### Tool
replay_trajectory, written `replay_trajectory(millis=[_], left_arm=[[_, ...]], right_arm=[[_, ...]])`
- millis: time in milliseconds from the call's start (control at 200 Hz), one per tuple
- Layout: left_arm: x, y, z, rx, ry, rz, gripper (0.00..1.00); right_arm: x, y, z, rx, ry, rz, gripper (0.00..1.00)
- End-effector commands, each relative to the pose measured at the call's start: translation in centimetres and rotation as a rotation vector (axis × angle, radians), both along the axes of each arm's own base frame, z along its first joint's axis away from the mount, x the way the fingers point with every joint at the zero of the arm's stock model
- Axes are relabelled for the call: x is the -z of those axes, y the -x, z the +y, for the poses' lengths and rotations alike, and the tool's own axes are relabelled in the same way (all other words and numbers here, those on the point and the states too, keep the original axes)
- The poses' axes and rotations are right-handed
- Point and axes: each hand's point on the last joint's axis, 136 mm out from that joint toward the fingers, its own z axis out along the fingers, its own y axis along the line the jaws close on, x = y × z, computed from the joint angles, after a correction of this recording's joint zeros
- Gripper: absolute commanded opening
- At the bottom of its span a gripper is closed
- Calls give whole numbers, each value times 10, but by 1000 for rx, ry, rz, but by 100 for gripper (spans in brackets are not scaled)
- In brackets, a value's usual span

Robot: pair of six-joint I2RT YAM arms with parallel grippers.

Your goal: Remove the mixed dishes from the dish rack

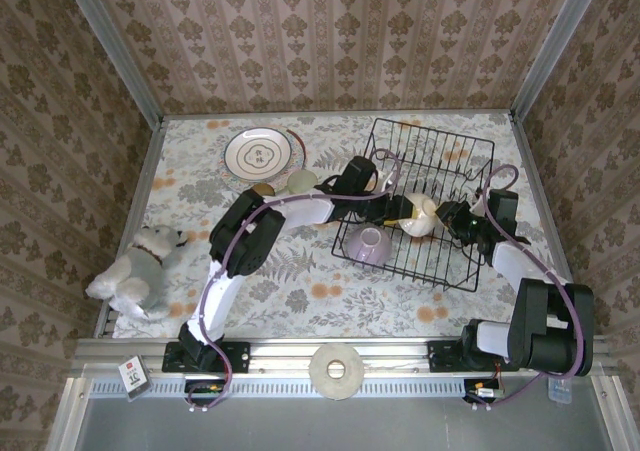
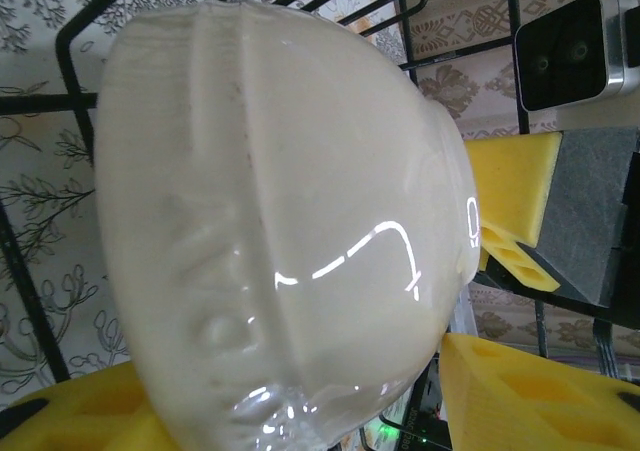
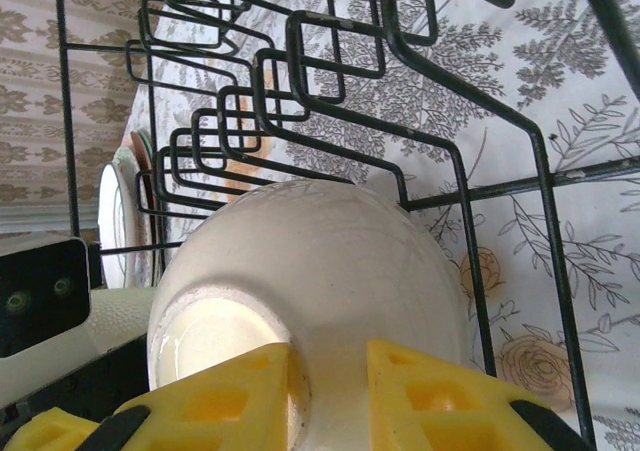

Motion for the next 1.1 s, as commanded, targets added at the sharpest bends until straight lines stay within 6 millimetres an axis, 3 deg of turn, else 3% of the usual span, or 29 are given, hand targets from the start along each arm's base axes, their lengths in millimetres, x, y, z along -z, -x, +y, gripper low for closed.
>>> replay_trajectory(millis=[0, 590, 1095], left_arm=[[-20, 10, -16, 40, 77, -35, 57], [-39, 12, -26, 40, 169, -47, 42], [-43, 10, -38, 41, 222, -38, 26]], right_arm=[[31, 26, -2, 34, 4, 185, 24], [15, 20, -11, 52, 52, 180, 26], [3, 19, -17, 66, 80, 171, 26]])
